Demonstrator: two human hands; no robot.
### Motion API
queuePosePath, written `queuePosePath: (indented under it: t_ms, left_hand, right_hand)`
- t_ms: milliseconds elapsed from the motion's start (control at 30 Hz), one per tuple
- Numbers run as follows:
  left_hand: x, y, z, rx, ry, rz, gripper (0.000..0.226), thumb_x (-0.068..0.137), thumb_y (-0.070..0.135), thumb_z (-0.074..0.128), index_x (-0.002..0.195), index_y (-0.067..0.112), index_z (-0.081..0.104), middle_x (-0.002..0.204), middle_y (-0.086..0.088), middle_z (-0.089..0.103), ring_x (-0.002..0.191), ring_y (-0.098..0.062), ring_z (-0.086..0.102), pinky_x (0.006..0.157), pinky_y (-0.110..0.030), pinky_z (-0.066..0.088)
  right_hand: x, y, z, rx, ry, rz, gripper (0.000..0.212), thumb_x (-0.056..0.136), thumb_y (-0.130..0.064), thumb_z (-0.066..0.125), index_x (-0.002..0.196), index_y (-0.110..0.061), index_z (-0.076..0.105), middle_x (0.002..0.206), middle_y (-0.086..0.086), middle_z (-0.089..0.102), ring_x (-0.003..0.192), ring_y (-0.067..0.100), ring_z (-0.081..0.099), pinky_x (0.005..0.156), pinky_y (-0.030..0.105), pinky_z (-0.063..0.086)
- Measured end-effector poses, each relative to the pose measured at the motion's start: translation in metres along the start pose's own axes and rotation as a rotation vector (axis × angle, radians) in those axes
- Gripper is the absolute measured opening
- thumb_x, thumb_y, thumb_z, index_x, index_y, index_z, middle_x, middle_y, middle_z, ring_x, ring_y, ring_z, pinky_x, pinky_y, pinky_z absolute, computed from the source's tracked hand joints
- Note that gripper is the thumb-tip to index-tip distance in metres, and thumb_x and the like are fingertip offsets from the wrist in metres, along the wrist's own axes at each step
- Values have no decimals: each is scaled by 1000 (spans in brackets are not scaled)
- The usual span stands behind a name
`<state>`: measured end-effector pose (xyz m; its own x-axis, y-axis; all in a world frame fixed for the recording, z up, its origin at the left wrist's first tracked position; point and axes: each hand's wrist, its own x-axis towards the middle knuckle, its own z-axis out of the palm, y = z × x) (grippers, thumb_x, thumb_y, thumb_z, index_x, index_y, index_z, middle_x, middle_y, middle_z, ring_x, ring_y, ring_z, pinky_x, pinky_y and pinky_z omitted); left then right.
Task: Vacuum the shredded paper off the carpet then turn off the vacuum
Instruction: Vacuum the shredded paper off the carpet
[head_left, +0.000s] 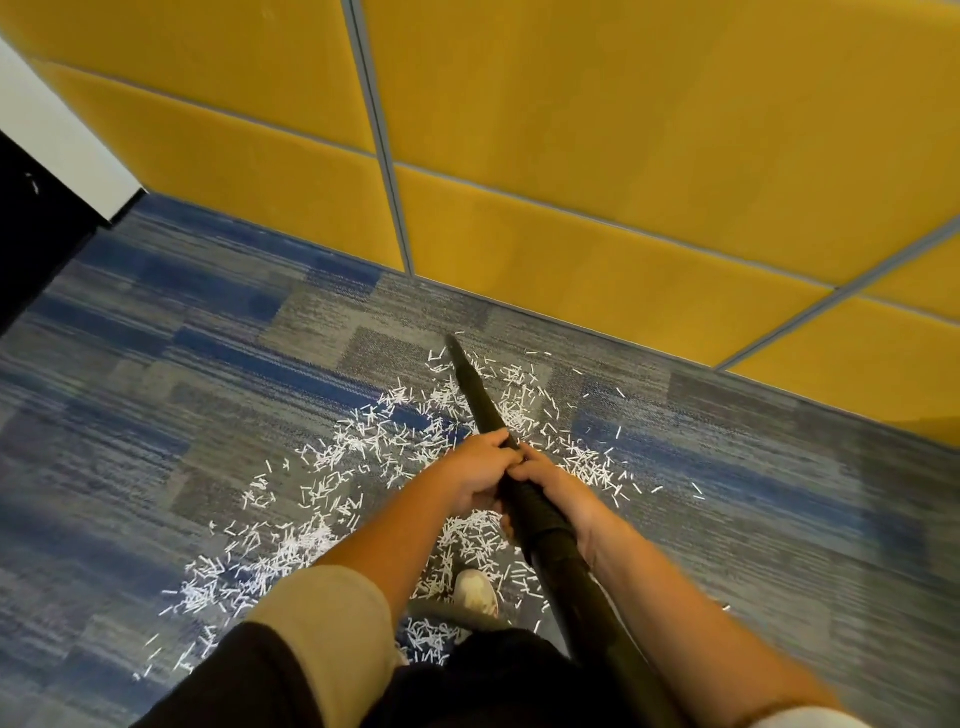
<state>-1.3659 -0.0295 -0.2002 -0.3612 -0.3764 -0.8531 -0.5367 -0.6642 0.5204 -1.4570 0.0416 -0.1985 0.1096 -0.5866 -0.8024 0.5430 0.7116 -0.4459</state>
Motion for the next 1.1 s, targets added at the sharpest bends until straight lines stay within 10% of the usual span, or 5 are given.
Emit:
queuePosePath:
  t_ms: [533, 667, 867, 1100]
  left_hand:
    - [17, 9, 24, 6, -26, -14, 55, 98, 12, 44, 148, 26, 28, 118, -5, 55, 98, -23, 56, 93, -44, 49]
    - [15, 14, 17, 16, 7, -3, 53, 99, 14, 44, 148, 27, 28, 122, -5, 53, 84, -16, 56, 67, -31, 53]
    - [15, 9, -5, -40, 62, -20, 55, 97, 12, 46, 147, 27, 30, 127, -6, 53, 99, -22, 56, 81, -36, 52]
    - [8, 4, -7, -39, 66, -19, 54, 98, 12, 44, 148, 25, 28, 124, -7, 53, 85, -18, 58, 65, -30, 52]
  right_hand:
    - [-5, -3, -24, 79, 52, -33, 34, 93, -6, 43, 122, -25, 45, 68, 18, 54, 41, 23, 51, 37, 27, 48]
    - [1, -9, -19, 19, 27, -35, 37, 92, -7, 43, 122, -29, 45, 70, 17, 56, 44, 23, 52, 41, 27, 49]
    - [14, -13, -3, -61, -42, -19, 37, 92, -7, 44, 124, -25, 42, 76, 17, 54, 45, 21, 55, 39, 26, 48]
    - [9, -8, 1, -75, -73, -20, 38, 93, -6, 42, 127, -24, 41, 73, 17, 55, 43, 20, 54, 38, 25, 47]
